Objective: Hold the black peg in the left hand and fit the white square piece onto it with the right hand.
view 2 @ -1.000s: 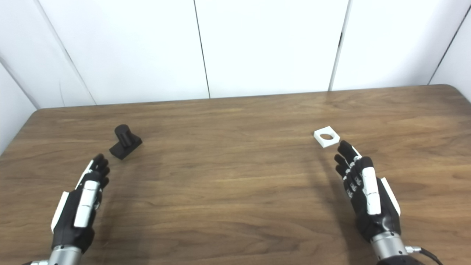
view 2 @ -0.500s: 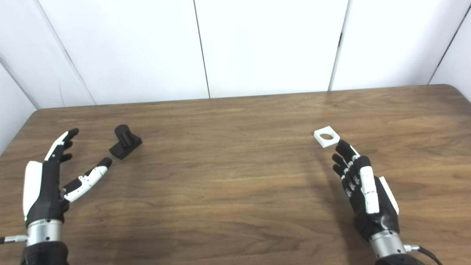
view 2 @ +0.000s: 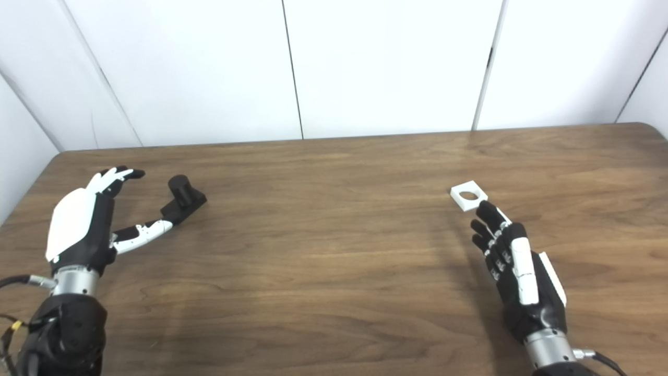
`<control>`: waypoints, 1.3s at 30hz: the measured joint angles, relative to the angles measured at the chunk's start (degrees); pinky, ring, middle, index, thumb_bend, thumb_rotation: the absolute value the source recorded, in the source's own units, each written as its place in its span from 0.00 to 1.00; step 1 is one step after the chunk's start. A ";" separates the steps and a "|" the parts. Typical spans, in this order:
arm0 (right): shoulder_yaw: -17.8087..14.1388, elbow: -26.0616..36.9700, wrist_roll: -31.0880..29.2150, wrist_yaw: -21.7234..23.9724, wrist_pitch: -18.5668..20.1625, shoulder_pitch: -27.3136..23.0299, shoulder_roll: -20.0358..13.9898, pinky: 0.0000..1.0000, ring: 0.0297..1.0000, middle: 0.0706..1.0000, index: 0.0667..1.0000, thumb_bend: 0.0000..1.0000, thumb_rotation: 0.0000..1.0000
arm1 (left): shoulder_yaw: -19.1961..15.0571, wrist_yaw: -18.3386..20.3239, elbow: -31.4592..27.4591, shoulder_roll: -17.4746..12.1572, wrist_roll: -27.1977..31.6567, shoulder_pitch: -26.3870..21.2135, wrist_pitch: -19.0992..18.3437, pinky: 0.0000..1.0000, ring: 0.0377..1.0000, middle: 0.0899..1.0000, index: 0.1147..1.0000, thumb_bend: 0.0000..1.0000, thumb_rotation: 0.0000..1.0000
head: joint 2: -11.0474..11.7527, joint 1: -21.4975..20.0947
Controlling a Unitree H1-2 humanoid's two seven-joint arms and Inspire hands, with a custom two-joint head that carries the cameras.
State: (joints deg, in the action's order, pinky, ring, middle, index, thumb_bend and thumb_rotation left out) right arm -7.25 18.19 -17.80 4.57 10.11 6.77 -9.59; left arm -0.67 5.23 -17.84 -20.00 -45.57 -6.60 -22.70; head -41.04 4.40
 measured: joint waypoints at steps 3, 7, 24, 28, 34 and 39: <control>0.07 -0.35 -0.14 0.02 -0.33 -0.04 0.04 0.95 0.93 0.93 0.89 0.54 0.93 | 0.61 0.76 2.09 -0.33 -0.33 -1.41 -0.55 0.79 0.96 0.91 0.75 0.79 0.49 | -0.09 0.00; 0.07 -0.41 -0.11 -0.02 -0.44 -0.04 0.09 0.95 0.93 0.93 0.89 0.55 0.93 | 1.64 1.96 3.69 -0.69 -1.73 -3.21 -1.27 0.82 0.96 0.91 0.76 0.77 0.50 | -0.09 0.00; 0.00 -0.41 -0.07 -0.04 -1.21 0.05 0.09 0.94 0.93 0.93 0.89 0.56 0.92 | 5.34 2.30 15.26 -2.11 -4.38 -8.01 -2.24 0.86 0.97 0.91 0.74 0.77 0.51 | 0.35 -0.18; -0.05 -0.41 -0.22 -0.01 -1.32 0.04 0.06 0.95 0.94 0.94 0.90 0.54 0.95 | 5.56 1.99 17.89 -2.63 -4.37 -9.47 -2.24 0.88 0.97 0.91 0.74 0.77 0.50 | 0.53 -0.35; -0.10 -0.41 -0.37 0.01 -1.62 0.06 0.03 0.95 0.94 0.94 0.90 0.53 0.96 | 5.67 1.76 20.25 -2.84 -3.71 -10.21 -2.24 0.88 0.98 0.92 0.74 0.77 0.49 | 0.53 -0.35; -0.16 -0.41 -0.37 0.03 -1.64 0.15 -0.01 0.97 0.94 0.94 0.90 0.54 0.95 | 6.14 0.05 23.41 -2.94 -3.55 -11.08 -1.56 0.89 0.97 0.91 0.74 0.77 0.48 | 0.53 -0.35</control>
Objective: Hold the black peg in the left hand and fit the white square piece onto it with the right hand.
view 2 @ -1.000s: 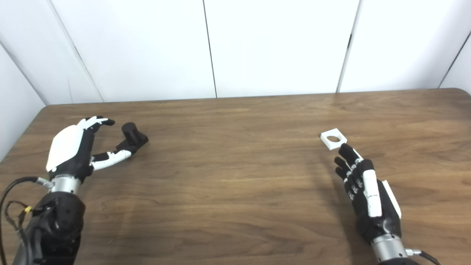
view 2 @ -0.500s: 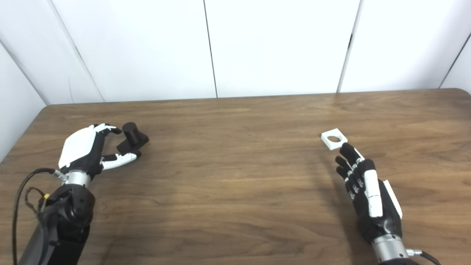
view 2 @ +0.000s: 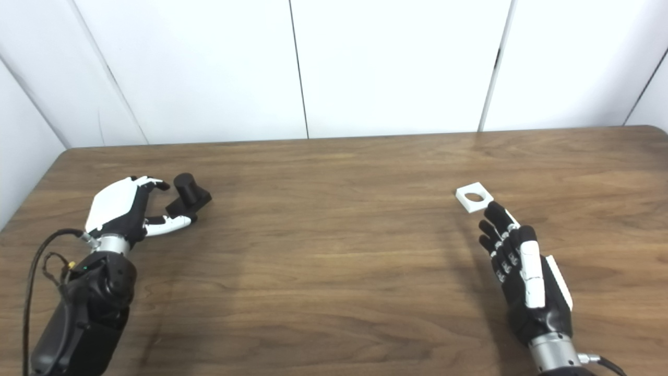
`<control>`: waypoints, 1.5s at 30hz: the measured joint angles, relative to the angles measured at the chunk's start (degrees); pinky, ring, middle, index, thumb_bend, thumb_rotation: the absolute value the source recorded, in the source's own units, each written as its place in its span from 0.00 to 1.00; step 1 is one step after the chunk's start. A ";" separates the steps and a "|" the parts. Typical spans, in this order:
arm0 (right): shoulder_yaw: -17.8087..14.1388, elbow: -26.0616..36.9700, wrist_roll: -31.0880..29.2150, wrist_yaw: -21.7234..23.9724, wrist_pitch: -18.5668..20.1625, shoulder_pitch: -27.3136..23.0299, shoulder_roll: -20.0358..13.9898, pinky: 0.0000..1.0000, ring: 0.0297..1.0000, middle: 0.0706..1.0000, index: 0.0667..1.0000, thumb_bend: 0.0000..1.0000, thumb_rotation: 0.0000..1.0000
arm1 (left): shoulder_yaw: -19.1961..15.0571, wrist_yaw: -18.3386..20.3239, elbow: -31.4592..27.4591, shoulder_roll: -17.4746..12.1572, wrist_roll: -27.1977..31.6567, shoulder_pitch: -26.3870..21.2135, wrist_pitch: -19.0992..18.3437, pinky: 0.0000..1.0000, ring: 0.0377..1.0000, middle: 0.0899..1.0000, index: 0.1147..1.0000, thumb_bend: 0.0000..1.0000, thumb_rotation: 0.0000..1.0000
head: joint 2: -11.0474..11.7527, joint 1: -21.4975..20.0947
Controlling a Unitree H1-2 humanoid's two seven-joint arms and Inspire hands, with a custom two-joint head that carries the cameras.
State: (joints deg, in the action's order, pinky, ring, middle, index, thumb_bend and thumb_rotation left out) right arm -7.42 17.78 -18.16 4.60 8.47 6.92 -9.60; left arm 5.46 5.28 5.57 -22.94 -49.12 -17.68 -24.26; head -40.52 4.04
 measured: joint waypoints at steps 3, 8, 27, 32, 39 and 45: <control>-0.02 0.00 0.02 0.02 -0.06 0.04 -0.03 0.97 0.94 0.94 0.90 0.55 0.96 | 0.23 -0.78 0.99 -0.07 0.18 -0.36 0.62 0.89 0.97 0.91 0.74 0.77 0.49 | 0.26 -0.44; -0.23 0.00 -0.14 0.00 -0.08 0.10 -0.03 0.97 0.94 0.94 0.89 0.56 0.93 | 0.60 -1.04 3.96 -0.12 0.41 -1.94 0.76 0.89 0.98 0.91 0.74 0.78 0.50 | 0.26 -0.44; -0.86 0.05 -0.13 0.02 -0.07 0.37 -0.19 0.94 0.94 0.94 0.89 0.59 0.94 | 2.63 -3.33 8.23 -0.11 2.14 -3.23 0.85 0.87 0.96 0.87 0.66 0.77 0.45 | 0.26 -0.70; -0.90 0.10 -0.12 0.02 0.00 0.49 -0.27 0.94 0.94 0.93 0.89 0.60 0.94 | 3.04 -4.35 8.86 -0.11 2.62 -3.81 0.86 0.87 0.96 0.86 0.59 0.75 0.41 | 0.26 -0.70; -0.97 0.49 -0.12 -0.03 0.07 0.58 -0.28 0.95 0.94 0.93 0.89 0.60 0.94 | 3.68 -4.56 9.02 -0.12 2.80 -4.24 0.77 0.88 0.96 0.84 0.54 0.71 0.32 | 0.09 -0.62; -0.96 0.52 -0.23 0.02 0.09 0.58 -0.36 0.95 0.95 0.93 0.89 0.61 0.94 | 3.65 -6.46 9.87 -0.11 4.53 -4.98 2.43 0.90 0.95 0.82 0.43 0.53 0.08 | 0.09 -0.62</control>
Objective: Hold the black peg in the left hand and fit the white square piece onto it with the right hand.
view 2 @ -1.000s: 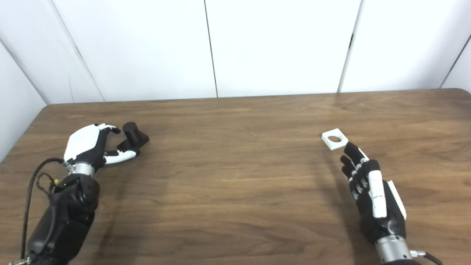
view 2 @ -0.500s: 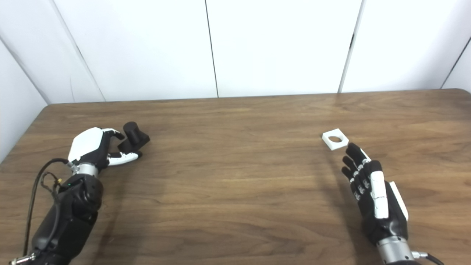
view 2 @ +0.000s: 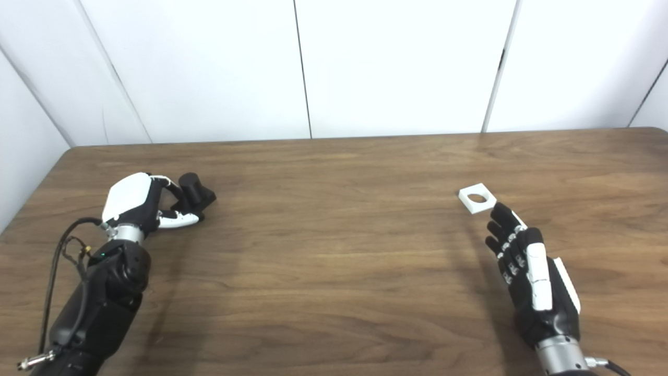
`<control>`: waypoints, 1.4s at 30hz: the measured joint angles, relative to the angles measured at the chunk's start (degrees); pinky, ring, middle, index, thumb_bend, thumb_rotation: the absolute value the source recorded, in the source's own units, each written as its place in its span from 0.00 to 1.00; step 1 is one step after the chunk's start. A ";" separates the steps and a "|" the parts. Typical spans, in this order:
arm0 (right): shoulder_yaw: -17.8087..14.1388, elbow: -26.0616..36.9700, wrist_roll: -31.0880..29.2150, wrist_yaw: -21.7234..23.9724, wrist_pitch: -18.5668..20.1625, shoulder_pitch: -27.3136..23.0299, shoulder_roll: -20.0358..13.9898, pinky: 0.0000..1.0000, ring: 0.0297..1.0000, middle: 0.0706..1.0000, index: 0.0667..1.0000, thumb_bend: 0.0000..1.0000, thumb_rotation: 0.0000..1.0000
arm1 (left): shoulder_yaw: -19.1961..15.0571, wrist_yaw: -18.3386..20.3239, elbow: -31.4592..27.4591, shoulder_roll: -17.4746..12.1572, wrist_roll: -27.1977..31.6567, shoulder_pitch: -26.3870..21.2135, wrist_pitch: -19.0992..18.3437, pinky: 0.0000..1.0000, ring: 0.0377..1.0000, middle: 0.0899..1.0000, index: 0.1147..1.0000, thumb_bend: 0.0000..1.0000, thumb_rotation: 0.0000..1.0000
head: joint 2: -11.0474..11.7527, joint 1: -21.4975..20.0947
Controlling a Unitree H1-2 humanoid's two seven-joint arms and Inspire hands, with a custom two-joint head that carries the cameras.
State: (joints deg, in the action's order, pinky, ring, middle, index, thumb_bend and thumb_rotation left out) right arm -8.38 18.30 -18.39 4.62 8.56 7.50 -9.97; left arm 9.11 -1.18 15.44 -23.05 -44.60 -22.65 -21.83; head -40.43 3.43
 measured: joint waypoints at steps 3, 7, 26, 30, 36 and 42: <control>0.01 0.00 0.00 0.00 0.02 -0.04 -0.04 0.95 0.95 0.94 0.89 0.61 0.94 | 0.02 -1.49 -0.01 0.23 0.81 -0.16 0.89 0.91 0.95 0.82 0.42 0.52 0.07 | -0.09 -0.09; 0.00 0.12 -0.01 -0.02 0.06 -0.04 -0.14 0.95 0.95 0.93 0.89 0.61 0.94 | 0.06 -2.28 0.02 0.22 1.25 -0.25 0.97 0.91 0.95 0.81 0.42 0.52 0.06 | -0.09 -0.17; 0.38 1.15 0.46 0.02 0.09 0.12 -0.21 0.95 0.95 0.95 0.90 0.59 0.98 | -0.03 -2.64 -1.16 0.11 3.30 0.47 0.81 0.90 0.94 0.80 0.42 0.51 0.06 | -0.26 -0.53; 0.39 1.17 0.38 0.05 0.10 0.18 -0.21 0.95 0.96 0.95 0.90 0.59 0.96 | 0.44 -1.91 -3.30 -0.03 3.23 1.37 0.43 0.89 0.94 0.80 0.42 0.51 0.06 | -0.35 -0.53; 0.49 1.19 0.44 0.05 0.14 0.36 -0.23 0.94 0.96 0.95 0.90 0.58 0.97 | 1.19 -0.33 -7.95 0.17 2.89 3.67 -0.07 0.86 0.95 0.81 0.42 0.51 0.06 | -0.61 -0.53; 0.88 1.19 0.53 0.05 0.14 0.35 -0.22 0.94 0.96 0.95 0.90 0.58 0.97 | 3.18 1.48 -13.77 1.30 2.25 6.39 -0.22 0.81 0.93 0.82 0.42 0.51 0.06 | -0.62 -0.61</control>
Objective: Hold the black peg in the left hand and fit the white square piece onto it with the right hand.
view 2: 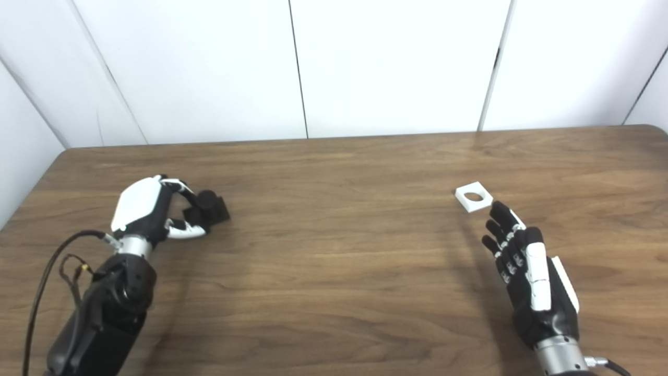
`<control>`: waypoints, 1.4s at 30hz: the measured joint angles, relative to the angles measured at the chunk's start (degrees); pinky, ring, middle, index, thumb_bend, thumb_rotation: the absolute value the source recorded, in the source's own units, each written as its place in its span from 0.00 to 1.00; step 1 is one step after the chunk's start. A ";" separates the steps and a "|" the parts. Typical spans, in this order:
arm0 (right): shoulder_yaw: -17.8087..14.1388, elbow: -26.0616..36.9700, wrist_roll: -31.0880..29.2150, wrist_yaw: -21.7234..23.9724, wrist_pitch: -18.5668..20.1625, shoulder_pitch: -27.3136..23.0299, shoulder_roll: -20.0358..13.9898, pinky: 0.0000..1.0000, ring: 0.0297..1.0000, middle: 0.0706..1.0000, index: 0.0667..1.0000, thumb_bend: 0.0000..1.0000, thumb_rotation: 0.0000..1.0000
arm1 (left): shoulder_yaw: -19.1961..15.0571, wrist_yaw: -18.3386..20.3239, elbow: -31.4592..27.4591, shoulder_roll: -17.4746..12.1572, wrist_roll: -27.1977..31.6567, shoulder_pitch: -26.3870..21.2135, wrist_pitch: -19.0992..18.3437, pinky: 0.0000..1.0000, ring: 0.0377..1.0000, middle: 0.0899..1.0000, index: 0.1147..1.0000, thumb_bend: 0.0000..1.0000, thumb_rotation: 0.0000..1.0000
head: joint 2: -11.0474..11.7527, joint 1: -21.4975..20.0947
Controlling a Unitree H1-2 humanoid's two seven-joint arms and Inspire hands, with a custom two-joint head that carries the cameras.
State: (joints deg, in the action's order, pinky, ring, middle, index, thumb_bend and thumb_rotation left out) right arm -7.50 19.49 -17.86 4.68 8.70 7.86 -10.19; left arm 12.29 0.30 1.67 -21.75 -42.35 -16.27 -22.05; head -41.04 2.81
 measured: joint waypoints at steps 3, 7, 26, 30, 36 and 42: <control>0.25 0.01 0.11 0.00 0.00 -0.01 0.00 0.94 0.96 0.95 0.90 0.58 0.97 | 0.81 0.03 -1.88 0.41 -0.45 1.18 0.70 0.80 0.92 0.82 0.42 0.51 0.07 | 0.00 0.09; 0.37 0.02 0.27 -0.01 0.00 0.01 0.00 0.95 0.96 0.95 0.91 0.57 0.98 | 1.92 1.00 -5.82 0.61 -1.31 2.79 0.74 0.79 0.93 0.83 0.42 0.51 0.07 | -0.09 0.00; 0.72 0.50 2.19 -0.16 0.67 0.18 0.02 0.92 0.95 0.94 0.90 0.60 0.97 | 7.12 7.15 -19.83 5.05 -4.90 11.72 3.07 0.81 0.91 0.83 0.42 0.51 0.07 | -0.61 -0.53; 0.81 0.63 2.27 -0.19 1.09 0.14 0.07 0.94 0.96 0.95 0.90 0.61 0.98 | 7.99 7.56 -21.54 6.53 -5.27 13.55 4.56 0.81 0.91 0.83 0.42 0.51 0.07 | -1.05 -0.62; 0.78 0.95 2.26 -0.20 1.84 0.13 0.06 0.93 0.97 0.95 0.90 0.59 0.98 | 9.48 9.09 -22.78 8.39 -6.71 16.19 5.41 0.82 0.92 0.84 0.42 0.51 0.07 | -1.32 -0.61; 0.80 1.33 2.31 -0.18 1.86 0.04 0.05 0.95 0.97 0.95 0.90 0.59 1.00 | 10.86 8.92 -23.61 10.60 -7.58 18.37 7.80 0.85 0.91 0.83 0.42 0.51 0.07 | -1.32 -1.32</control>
State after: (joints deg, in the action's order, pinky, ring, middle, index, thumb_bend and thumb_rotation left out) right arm -6.70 20.82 -15.55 4.50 10.56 7.90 -10.14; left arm 23.15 9.22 -21.94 -11.15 -49.93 2.10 -14.26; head -42.36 1.50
